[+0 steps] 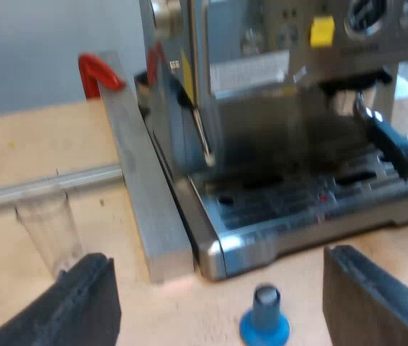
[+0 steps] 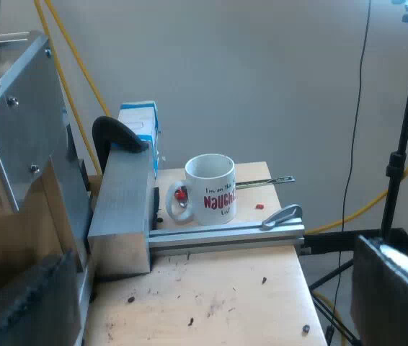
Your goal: Pour the beans into the coffee machine
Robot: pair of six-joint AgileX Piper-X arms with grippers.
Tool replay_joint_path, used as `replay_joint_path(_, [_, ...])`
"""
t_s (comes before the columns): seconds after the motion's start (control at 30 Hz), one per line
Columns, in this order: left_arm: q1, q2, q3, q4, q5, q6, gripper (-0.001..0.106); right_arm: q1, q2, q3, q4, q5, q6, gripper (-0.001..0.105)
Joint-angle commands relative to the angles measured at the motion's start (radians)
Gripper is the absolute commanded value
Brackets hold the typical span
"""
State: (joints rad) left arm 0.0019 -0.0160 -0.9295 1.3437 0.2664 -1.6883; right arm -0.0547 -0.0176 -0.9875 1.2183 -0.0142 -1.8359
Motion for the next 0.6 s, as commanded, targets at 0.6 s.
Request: replay_joint_path(0.6, [-0.002, -0.138, 0.266, -0.399, -0.008, 0.003, 0.062, 0.008, -0.036, 0.247, -0.303, -0.051, -0.001, 0.078])
